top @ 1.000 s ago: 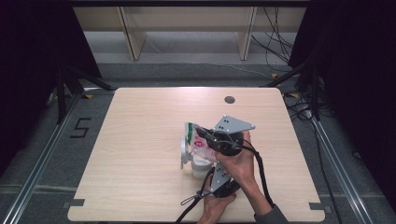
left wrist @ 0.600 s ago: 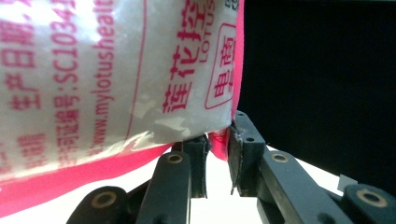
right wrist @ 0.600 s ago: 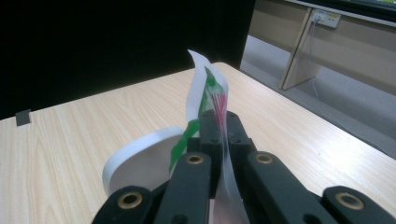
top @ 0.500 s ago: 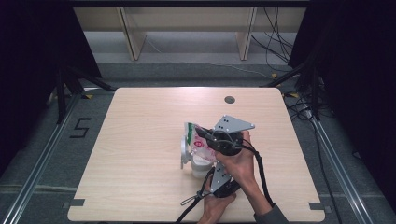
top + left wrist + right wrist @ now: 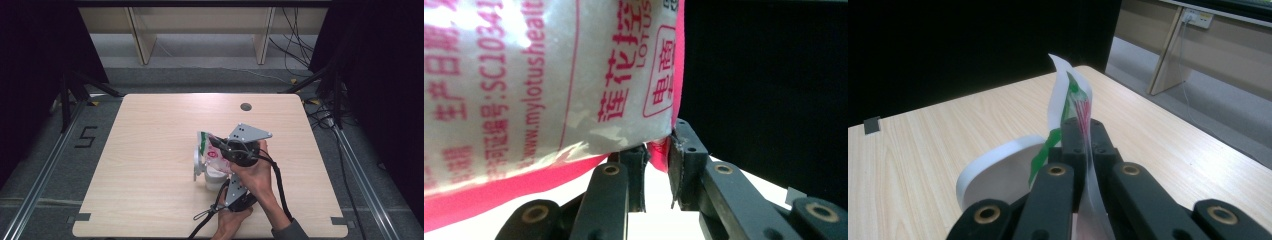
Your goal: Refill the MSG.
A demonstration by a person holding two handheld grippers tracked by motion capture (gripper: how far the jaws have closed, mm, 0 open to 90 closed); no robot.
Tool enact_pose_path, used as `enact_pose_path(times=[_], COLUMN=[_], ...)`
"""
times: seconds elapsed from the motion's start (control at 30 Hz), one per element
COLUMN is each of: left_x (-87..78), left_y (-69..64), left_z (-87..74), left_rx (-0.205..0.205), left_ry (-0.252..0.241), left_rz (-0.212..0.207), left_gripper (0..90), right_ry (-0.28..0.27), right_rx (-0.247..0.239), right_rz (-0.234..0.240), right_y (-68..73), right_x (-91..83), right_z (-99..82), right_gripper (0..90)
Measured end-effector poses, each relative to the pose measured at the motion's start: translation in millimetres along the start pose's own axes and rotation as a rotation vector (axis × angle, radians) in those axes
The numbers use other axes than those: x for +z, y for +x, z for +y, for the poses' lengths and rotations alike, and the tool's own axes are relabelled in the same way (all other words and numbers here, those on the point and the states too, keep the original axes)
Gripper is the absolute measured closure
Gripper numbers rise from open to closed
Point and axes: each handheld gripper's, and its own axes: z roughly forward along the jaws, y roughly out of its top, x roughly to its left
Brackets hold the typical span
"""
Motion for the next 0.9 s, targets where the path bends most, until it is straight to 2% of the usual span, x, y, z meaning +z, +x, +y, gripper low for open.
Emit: enact_pose_path(times=[0.33, 0.37, 0.47, 0.5, 0.57, 0.63, 0.77, 0.8, 0.83, 0.9], left_x=[0.5, 4.0, 4.3, 0.3, -0.3, -0.1, 0.6, 0.4, 4.4, 4.5], left_y=[0.1, -4.7, -5.4, 0.0, -0.5, -0.2, 0.1, 0.2, -5.3, -5.5], left_z=[0.6, 0.2, 0.3, 0.9, 1.4, 1.2, 0.5, 0.5, 0.2, 0.1], left_rx=[0.001, -0.062, -0.071, 0.003, 0.011, 0.012, 0.004, 0.005, -0.073, -0.073], left_ry=[-0.003, -0.058, -0.066, -0.006, -0.002, -0.006, -0.005, -0.004, -0.066, -0.067], left_rz=[0.000, -0.012, -0.011, -0.003, -0.001, -0.003, -0.001, -0.001, -0.013, -0.012], left_gripper=[78.0, 78.0, 78.0, 78.1, 78.0, 78.0, 78.0, 78.0, 78.0, 78.0], right_ry=[0.005, 0.014, -0.001, -0.002, 0.003, -0.001, 0.010, 0.010, 0.022, 0.022], right_rx=[0.005, 0.025, 0.001, -0.007, 0.022, 0.012, 0.026, 0.026, 0.018, 0.017], right_rz=[0.003, 0.004, 0.001, 0.001, 0.001, 0.009, 0.021, 0.006, 0.015, 0.012], right_y=[0.9, 1.9, 0.5, 0.0, 2.5, 1.9, 2.5, 3.1, 2.9, 3.7], right_x=[0.2, -0.5, 0.5, 0.4, -0.6, -0.7, -0.8, -0.4, -0.2, 0.8], right_z=[0.1, -0.1, 0.1, 0.3, 0.8, 1.2, 0.9, 0.6, 0.4, 0.1], right_gripper=[89.9, 89.9, 89.9, 89.9, 89.9, 89.9, 89.9, 89.9, 89.9, 89.9])
